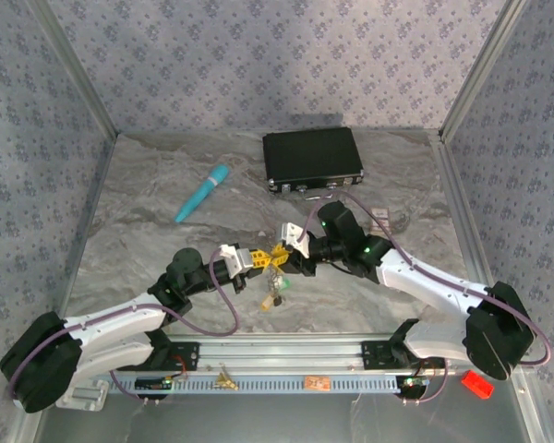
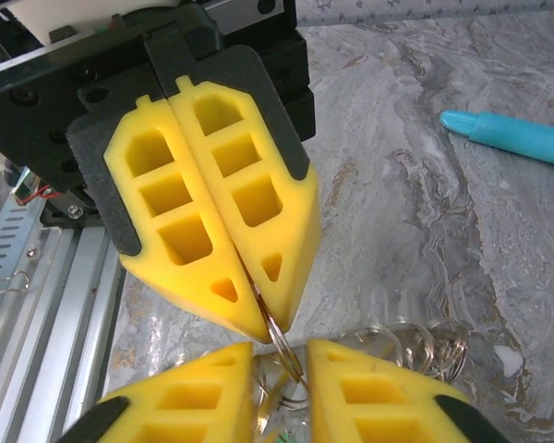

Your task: Put the keys on the keyring

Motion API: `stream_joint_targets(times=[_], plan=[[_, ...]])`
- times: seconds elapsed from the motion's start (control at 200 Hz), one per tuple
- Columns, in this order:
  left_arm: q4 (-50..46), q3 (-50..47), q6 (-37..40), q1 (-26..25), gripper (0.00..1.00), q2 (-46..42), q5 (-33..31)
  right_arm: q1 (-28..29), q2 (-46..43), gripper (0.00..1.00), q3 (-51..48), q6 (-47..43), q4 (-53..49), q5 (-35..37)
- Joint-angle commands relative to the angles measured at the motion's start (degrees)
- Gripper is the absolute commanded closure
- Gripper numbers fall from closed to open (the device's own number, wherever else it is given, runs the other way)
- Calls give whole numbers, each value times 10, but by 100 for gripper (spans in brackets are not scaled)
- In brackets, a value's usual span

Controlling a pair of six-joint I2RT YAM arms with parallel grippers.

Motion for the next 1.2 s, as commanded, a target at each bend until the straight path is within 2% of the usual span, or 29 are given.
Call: stream_joint_targets(times=[0.0,0.115,0.205,0.265,0.31,0.475,0.56,0.66,0.765,0.94,1.059,1.124,1.194], plan=[[56,-4,-11,0,100,-6,16,-3,0,85,1,4,2,-18],[54,-4,-12,0,100,-10,17,-4,0,100,8,0,-8,-22],[26,1,-8,0,100,-18,8,-4,-1,100,21,-9,-28,-22],[-18,10,4,-1,85,-28,-3,-2,-4,100,31,-18,-49,-12],[-60,20,17,0,80,-35,-6,2,-5,100,41,-33,-73,2],[-193,54,64,0,76,-54,-13,30,0,100,88,-95,-171,76],[-224,66,77,0,76,-55,-12,50,10,100,110,-121,-211,115],[-232,72,82,0,77,-51,-8,66,20,100,130,-134,-231,143],[-235,76,83,0,82,-46,-4,77,24,100,141,-144,-235,153],[-236,81,87,0,100,-45,8,86,28,100,148,-148,-236,158],[-233,81,87,0,100,-49,17,83,21,100,140,-138,-222,163],[-230,79,85,0,100,-53,19,75,13,91,130,-124,-209,160],[-217,73,74,-1,100,-56,14,63,2,74,117,-104,-193,150]])
